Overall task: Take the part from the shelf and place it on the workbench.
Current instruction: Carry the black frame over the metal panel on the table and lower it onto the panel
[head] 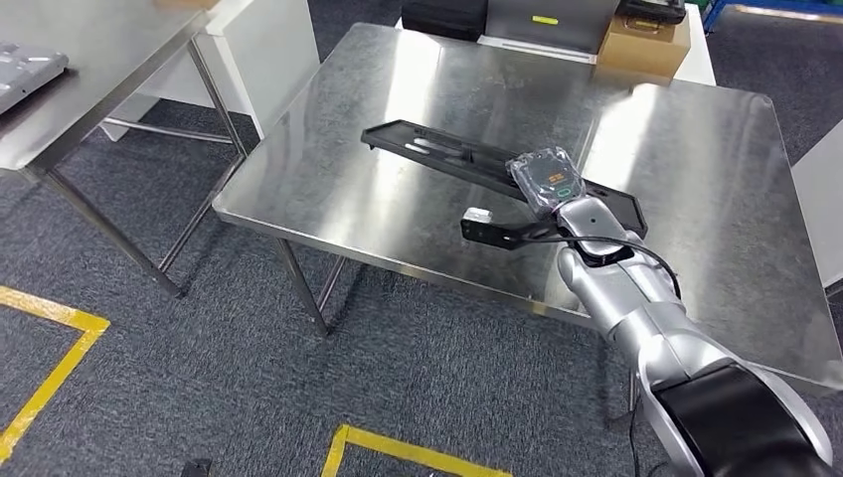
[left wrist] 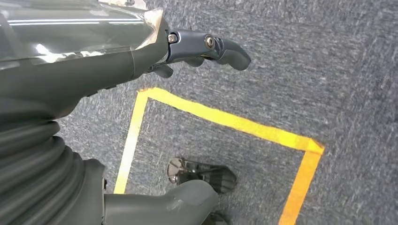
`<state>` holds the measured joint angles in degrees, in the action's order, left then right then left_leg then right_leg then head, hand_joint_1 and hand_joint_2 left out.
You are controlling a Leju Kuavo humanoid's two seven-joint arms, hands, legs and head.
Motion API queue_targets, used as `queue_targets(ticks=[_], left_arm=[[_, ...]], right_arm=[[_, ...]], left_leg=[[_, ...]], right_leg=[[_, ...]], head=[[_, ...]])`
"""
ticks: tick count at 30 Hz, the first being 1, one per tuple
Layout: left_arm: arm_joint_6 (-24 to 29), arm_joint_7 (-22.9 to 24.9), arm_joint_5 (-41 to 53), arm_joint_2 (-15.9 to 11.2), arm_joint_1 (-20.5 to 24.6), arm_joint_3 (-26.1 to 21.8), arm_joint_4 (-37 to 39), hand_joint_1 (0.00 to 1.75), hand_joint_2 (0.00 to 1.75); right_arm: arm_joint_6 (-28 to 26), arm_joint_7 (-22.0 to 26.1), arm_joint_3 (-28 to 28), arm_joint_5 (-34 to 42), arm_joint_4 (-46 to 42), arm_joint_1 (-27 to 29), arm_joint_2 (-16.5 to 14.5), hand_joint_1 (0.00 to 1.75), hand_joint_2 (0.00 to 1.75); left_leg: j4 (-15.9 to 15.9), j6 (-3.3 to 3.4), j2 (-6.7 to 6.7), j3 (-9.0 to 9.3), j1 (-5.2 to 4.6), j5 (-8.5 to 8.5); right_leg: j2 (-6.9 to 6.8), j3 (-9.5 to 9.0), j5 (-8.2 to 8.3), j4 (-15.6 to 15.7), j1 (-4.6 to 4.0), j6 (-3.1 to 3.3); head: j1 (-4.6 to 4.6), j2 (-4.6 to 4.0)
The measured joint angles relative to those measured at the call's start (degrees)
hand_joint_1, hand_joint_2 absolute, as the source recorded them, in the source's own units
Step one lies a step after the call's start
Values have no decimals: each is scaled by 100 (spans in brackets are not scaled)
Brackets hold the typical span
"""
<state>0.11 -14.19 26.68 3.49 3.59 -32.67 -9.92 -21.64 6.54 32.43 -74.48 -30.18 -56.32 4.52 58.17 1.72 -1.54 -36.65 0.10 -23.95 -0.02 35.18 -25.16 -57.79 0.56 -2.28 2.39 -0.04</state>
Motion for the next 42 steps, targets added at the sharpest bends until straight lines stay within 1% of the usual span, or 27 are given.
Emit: queue_targets(ticks=[2,4,7,8,9,11,13,14,16,18,20,22,24,25,26,27,28,29,30,32,34,36,37,39,40,41,42], left_arm=[[-31,-1,8,-4,-6,-2,-1,0,175],[-54,-4,27,-5,-8,-4,-2,0,175],[-61,-7,42,-3,-14,-11,-2,0,175],[-61,-7,42,-4,-16,-14,-2,0,175],[-62,-7,43,-3,-18,-17,-2,0,175],[-65,-7,42,-6,-19,-24,-2,0,175],[-67,-6,41,-13,-14,-30,-3,0,175],[-67,-3,41,-16,-10,-32,-3,0,175],[-67,2,40,-18,-8,-35,-4,0,175],[-67,4,40,-17,-16,-39,-4,0,175],[-67,3,40,-18,-18,-44,-4,0,175],[-66,2,40,-19,-22,-56,-4,0,175],[-65,1,42,-11,-37,-73,-4,0,175],[-67,-3,44,-6,-45,-79,-4,0,175],[-70,-7,46,-2,-50,-83,-4,0,175],[-74,-10,48,-1,-52,-86,-4,0,175],[-78,-14,50,-4,-54,-89,-4,0,175],[-80,-17,50,-7,-52,-90,-5,0,175],[-82,-20,51,-10,-51,-91,-7,0,175],[-83,-26,52,-12,-46,-91,-14,0,175],[-77,-35,59,-8,-40,-90,-19,0,175],[34,-104,115,-1,-31,-88,-20,0,175],[142,-190,165,1,-31,-87,-20,0,175],[416,-530,260,4,-40,-86,-20,0,175],[515,-718,278,7,-42,-87,-20,0,175],[584,-878,284,9,-43,-87,-21,0,175],[613,-966,283,11,-42,-88,-21,0,131]], right_arm=[[26,2,-18,-14,-3,-2,0,168,175],[36,4,-49,-30,-6,-9,0,168,175],[55,13,-76,-57,-5,-5,-1,168,175],[63,16,-75,-61,-5,4,-1,168,175],[73,19,-75,-63,-4,13,0,168,175],[87,20,-80,-64,-5,20,0,168,175],[93,20,-90,-64,-5,1,0,168,175],[94,20,-96,-65,-5,-11,0,168,175],[95,21,-111,-66,-7,-20,0,168,175],[96,23,-125,-68,-9,-12,4,168,175],[97,24,-130,-69,-11,-13,6,168,175],[101,25,-130,-69,-7,30,16,168,175],[104,33,-130,-74,-2,108,39,168,175],[106,37,-131,-80,0,134,49,168,175],[106,40,-133,-86,0,144,56,168,175],[107,44,-134,-90,2,148,60,168,175],[108,47,-135,-93,4,147,64,168,175],[109,51,-134,-95,6,146,60,168,175],[112,55,-134,-99,6,145,56,168,175],[113,57,-140,-105,1,125,49,168,175],[113,56,-153,-106,-4,88,49,168,175],[112,55,-163,-128,-7,67,43,168,175],[110,55,-165,-151,-7,74,40,168,175],[104,55,-166,-207,-7,120,40,168,175],[101,57,-168,-227,-7,145,40,126,131],[98,62,-169,-244,-7,163,38,84,87],[96,66,-173,-257,-6,170,34,42,44]], left_leg=[[13,-58,8,0,24,-28],[291,-125,43,-116,49,-173],[1372,-210,78,-672,74,-582],[1614,-222,81,-837,78,-614],[1648,-222,87,-907,80,-536],[1028,-182,110,-681,82,-92],[290,-108,144,-307,49,174],[90,-64,158,-185,25,183],[-21,25,164,-88,-7,82],[-95,105,154,15,5,51],[-142,177,136,132,14,4],[-148,214,117,236,11,-79],[-148,205,75,388,11,-195],[-147,193,52,478,11,-265],[-146,175,37,571,13,-340],[-146,149,30,639,7,-416],[-135,122,26,716,-2,-500],[-126,88,22,765,-13,-575],[-111,53,18,802,-24,-632],[-63,9,22,842,-17,-684],[227,-31,53,704,10,-682],[886,-104,79,276,33,-801],[1215,-138,86,19,41,-940],[1516,-168,99,-371,51,-1145],[1393,-157,105,-434,52,-1056],[1098,-130,109,-403,49,-809],[684,-87,111,-305,42,-471]], right_leg=[[-1,-33,4,18,22,101],[-4,-111,-13,41,63,192],[-6,-222,-89,43,55,277],[-4,-258,-120,42,51,283],[-2,-300,-157,41,49,280],[1,-416,-250,44,48,254],[-3,-513,-345,57,27,204],[-5,-540,-378,78,15,172],[-7,-583,-377,77,-19,96],[-5,-514,-354,-97,-41,39],[2,-148,-390,-673,-38,43],[6,367,-603,-1404,-26,98],[7,708,-856,-1621,-12,106],[7,751,-860,-1454,-2,76],[5,712,-706,-1119,15,6],[-1,635,-382,-706,37,-92],[-20,565,-43,-336,44,-150],[-31,488,244,-92,37,-156],[-39,444,417,26,32,-109],[-28,359,413,21,23,68],[-15,282,362,29,44,158],[-1,193,295,32,44,236],[6,153,252,32,37,266],[18,63,161,32,23,288],[21,11,119,31,19,285],[23,-43,77,33,15,279],[25,-96,38,36,13,271]], head=[[-2,0],[15,0],[34,0],[35,0],[37,0],[37,0],[29,0],[26,0],[25,0],[17,0],[6,0],[-2,0],[-7,0],[-10,0],[-14,0],[-20,0],[-26,0],[-35,0],[-37,0],[-29,0],[-20,0],[-12,0],[-4,0],[-1,0],[0,0],[-2,0],[-1,0]])
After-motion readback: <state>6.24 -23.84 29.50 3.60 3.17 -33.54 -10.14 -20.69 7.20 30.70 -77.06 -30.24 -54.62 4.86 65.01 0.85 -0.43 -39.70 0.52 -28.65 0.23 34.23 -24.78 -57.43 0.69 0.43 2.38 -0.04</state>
